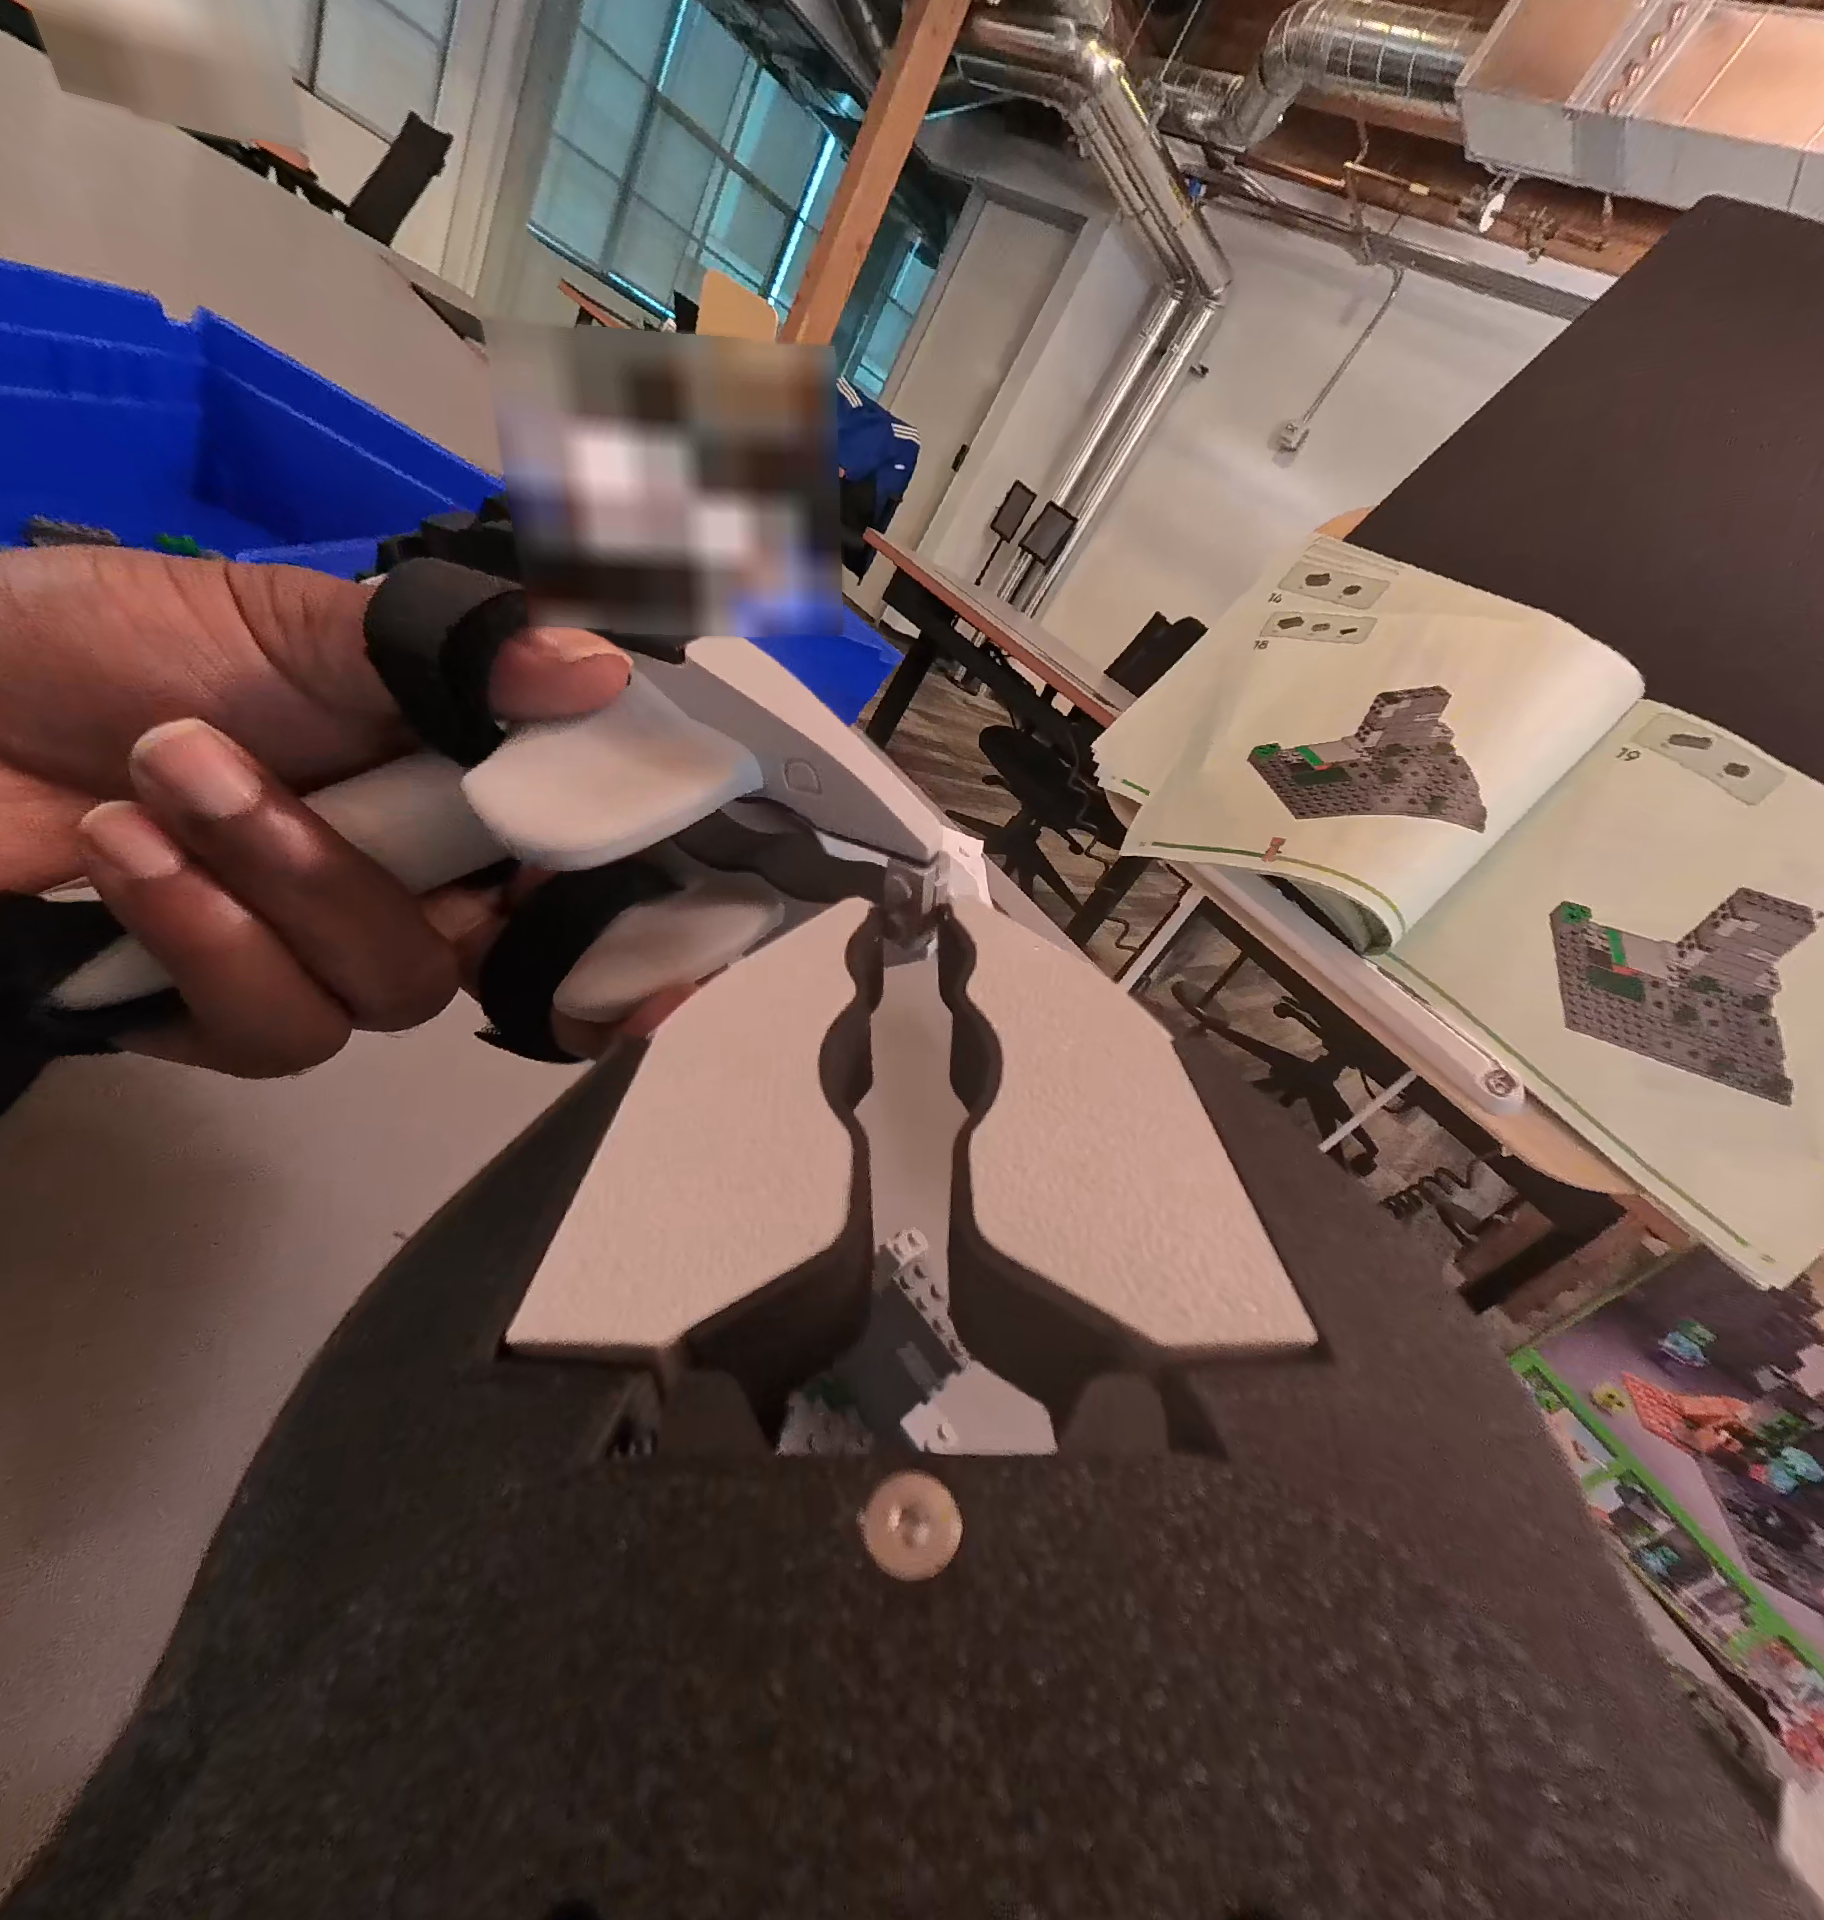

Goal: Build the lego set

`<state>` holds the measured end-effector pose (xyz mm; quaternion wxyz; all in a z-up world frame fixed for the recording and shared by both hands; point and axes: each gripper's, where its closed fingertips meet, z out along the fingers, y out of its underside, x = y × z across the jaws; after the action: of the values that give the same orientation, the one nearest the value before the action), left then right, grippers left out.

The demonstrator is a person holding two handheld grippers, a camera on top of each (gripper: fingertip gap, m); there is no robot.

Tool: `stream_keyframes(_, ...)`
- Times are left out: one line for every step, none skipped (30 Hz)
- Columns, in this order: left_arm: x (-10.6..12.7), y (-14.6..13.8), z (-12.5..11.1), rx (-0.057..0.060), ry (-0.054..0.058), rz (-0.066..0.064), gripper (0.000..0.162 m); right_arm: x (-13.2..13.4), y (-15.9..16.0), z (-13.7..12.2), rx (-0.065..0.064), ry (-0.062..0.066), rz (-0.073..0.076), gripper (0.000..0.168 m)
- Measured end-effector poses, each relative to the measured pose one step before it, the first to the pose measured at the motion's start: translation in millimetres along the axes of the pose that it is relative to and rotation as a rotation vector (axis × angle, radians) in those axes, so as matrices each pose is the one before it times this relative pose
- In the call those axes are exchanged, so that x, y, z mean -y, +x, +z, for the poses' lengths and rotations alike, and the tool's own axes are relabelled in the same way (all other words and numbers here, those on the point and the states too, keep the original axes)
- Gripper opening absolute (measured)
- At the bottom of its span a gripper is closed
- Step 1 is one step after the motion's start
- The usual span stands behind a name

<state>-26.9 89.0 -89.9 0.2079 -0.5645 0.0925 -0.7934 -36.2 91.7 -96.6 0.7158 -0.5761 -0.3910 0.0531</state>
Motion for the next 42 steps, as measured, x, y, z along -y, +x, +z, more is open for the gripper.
stream_keyframes(-0.65,-1.06,-0.36,0.0047,-0.0066,0.0092,0.016,-1.18,-0.37,-0.33,0.0067,-0.0075,-0.0078,0.009)
stream_keyframes(-0.68,-1.28,-0.44,0.0088,-0.0080,0.0152,0.017,-1.25,-0.53,-0.38,0.0114,-0.0083,-0.0036,0.009)
stream_keyframes(-0.89,-1.85,-0.53,0.0169,-0.0101,0.0243,0.018,-1.55,-0.84,-0.33,0.0170,-0.0097,0.0044,0.008)
stream_keyframes(-0.70,-2.76,-0.62,0.0263,-0.0099,0.0360,0.019,-2.30,-1.26,-0.13,0.0251,-0.0126,0.0111,0.008)
stream_keyframes(-0.86,-3.29,-1.01,0.0316,-0.0133,0.0444,0.020,-2.78,-1.18,-0.41,0.0298,-0.0154,0.0175,0.008)
stream_keyframes(-1.04,-3.01,-1.25,0.0299,-0.0143,0.0433,0.021,-2.43,-0.28,-0.85,0.0252,-0.0118,0.0207,0.007)
stream_keyframes(-1.93,-1.56,-1.08,0.0202,-0.0199,0.0403,0.023,-2.18,-0.30,-1.21,0.0284,-0.0112,0.0185,0.007)
stream_keyframes(-2.75,-1.06,-1.00,0.0188,-0.0261,0.0424,0.026,-3.15,-0.67,-0.96,0.0334,-0.0193,0.0185,0.007)
stream_keyframes(-2.56,-2.10,-1.16,0.0275,-0.0252,0.0526,0.027,-2.70,0.02,-1.37,0.0299,-0.0144,0.0214,0.007)
stream_keyframes(-2.55,-2.40,-1.41,0.0312,-0.0261,0.0643,0.028,-2.49,-0.57,-1.48,0.0370,-0.0111,0.0275,0.007)
stream_keyframes(-3.06,-1.75,-1.33,0.0271,-0.0297,0.0701,0.028,-3.76,-1.56,-1.21,0.0461,-0.0200,0.0336,0.007)
stream_keyframes(-4.00,-0.21,-0.97,0.0165,-0.0355,0.0678,0.028,-4.78,-1.71,-0.97,0.0467,-0.0254,0.0323,0.007)
stream_keyframes(-4.31,0.09,-0.73,0.0151,-0.0369,0.0638,0.028,-5.23,-1.44,-0.89,0.0433,-0.0267,0.0293,0.007)
stream_keyframes(-4.39,-1.17,-0.46,0.0245,-0.0351,0.0654,0.028,-5.26,-0.94,-0.76,0.0393,-0.0253,0.0284,0.007)
stream_keyframes(-4.46,-2.32,-0.32,0.0334,-0.0342,0.0684,0.029,-4.68,-1.19,-0.73,0.0392,-0.0230,0.0298,0.007)
stream_keyframes(-4.92,-2.59,0.23,0.0369,-0.0356,0.0744,0.030,-3.89,-1.21,-0.91,0.0374,-0.0198,0.0314,0.007)
stream_keyframes(-4.86,-2.35,0.45,0.0367,-0.0322,0.0725,0.030,-2.70,-0.76,-1.02,0.0311,-0.0150,0.0282,0.007)
stream_keyframes(-4.45,-2.01,0.92,0.0326,-0.0270,0.0657,0.030,-2.61,-0.68,-0.91,0.0282,-0.0170,0.0235,0.007)
stream_keyframes(-4.17,-1.50,1.12,0.0272,-0.0228,0.0567,0.030,-2.82,-0.40,-0.79,0.0241,-0.0217,0.0200,0.007)
stream_keyframes(-3.33,-1.06,1.40,0.0211,-0.0154,0.0420,0.030,-2.67,0.09,-0.41,0.0186,-0.0222,0.0186,0.007)
stream_keyframes(-2.56,-1.24,1.52,0.0209,-0.0106,0.0317,0.030,-2.87,-0.36,-0.07,0.0221,-0.0245,0.0215,0.007)
stream_keyframes(-2.04,-0.50,1.68,0.0150,-0.0067,0.0271,0.030,-2.66,-0.79,0.21,0.0251,-0.0249,0.0261,0.007)
stream_keyframes(-1.56,-0.07,1.69,0.0114,-0.0043,0.0227,0.030,-1.97,-0.06,0.38,0.0203,-0.0209,0.0281,0.007)
stream_keyframes(-1.71,0.01,1.55,0.0104,-0.0042,0.0233,0.030,-1.77,-0.25,0.43,0.0215,-0.0201,0.0273,0.007)
stream_keyframes(-1.94,-0.29,1.42,0.0115,-0.0067,0.0220,0.030,-1.36,-0.09,0.36,0.0202,-0.0183,0.0249,0.007)
stream_keyframes(-2.76,-1.00,1.18,0.0150,-0.0115,0.0236,0.030,-1.36,0.87,0.20,0.0143,-0.0192,0.0223,0.007)
stream_keyframes(-3.24,-2.10,0.78,0.0226,-0.0138,0.0236,0.029,-2.09,1.39,0.00,0.0119,-0.0254,0.0170,0.007)
stream_keyframes(-4.08,-2.84,0.50,0.0271,-0.0186,0.0217,0.028,-2.87,2.83,-0.32,0.0051,-0.0330,0.0093,0.008)
stream_keyframes(-4.83,-2.81,0.32,0.0238,-0.0228,0.0175,0.026,-3.34,5.55,-0.75,-0.0086,-0.0381,-0.0013,0.007)
stream_keyframes(-4.25,-1.70,0.33,0.0143,-0.0175,0.0124,0.025,-3.41,7.50,-1.32,-0.0135,-0.0443,-0.0125,0.007)
stream_keyframes(-3.46,-1.09,0.48,0.0094,-0.0116,0.0074,0.023,-2.52,8.24,-1.46,-0.0093,-0.0461,-0.0182,0.007)
stream_keyframes(-3.22,-1.49,0.92,0.0116,-0.0104,0.0037,0.022,-1.37,9.21,-1.15,-0.0054,-0.0475,-0.0166,0.007)
stream_keyframes(-3.11,-0.62,1.53,0.0040,-0.0113,0.0001,0.021,0.03,10.03,-0.71,-0.0047,-0.0459,-0.0166,0.008)
stream_keyframes(-2.52,0.54,1.76,-0.0028,-0.0100,-0.0031,0.020,1.11,9.92,0.13,0.0000,-0.0444,-0.0172,0.007)
stream_keyframes(-1.74,0.36,1.56,0.0004,-0.0053,-0.0021,0.020,1.61,9.48,1.03,0.0042,-0.0457,-0.0181,0.008)
stream_keyframes(-1.49,0.36,1.02,0.0024,-0.0034,0.0010,0.020,1.79,9.93,1.82,0.0008,-0.0469,-0.0221,0.008)
stream_keyframes(-1.70,0.15,0.81,0.0040,-0.0048,0.0018,0.019,1.46,9.92,2.85,-0.0005,-0.0477,-0.0275,0.008)
stream_keyframes(-2.06,0.29,0.51,0.0028,-0.0044,0.0004,0.018,0.44,8.84,4.24,0.0066,-0.0509,-0.0294,0.008)
stream_keyframes(-2.01,0.54,0.36,0.0003,-0.0026,-0.0016,0.018,-0.62,9.37,5.31,0.0031,-0.0529,-0.0255,0.008)
stream_keyframes(-2.23,0.61,0.45,-0.0012,-0.0025,-0.0025,0.017,-1.11,9.92,6.39,-0.0017,-0.0509,-0.0201,0.008)
stream_keyframes(-2.88,0.22,0.52,-0.0004,-0.0045,-0.0017,0.017,-1.61,8.17,7.11,0.0071,-0.0475,-0.0148,0.008)
stream_keyframes(-3.09,-0.35,0.40,0.0022,-0.0058,-0.0004,0.017,-2.28,6.19,7.66,0.0155,-0.0450,-0.0089,0.008)
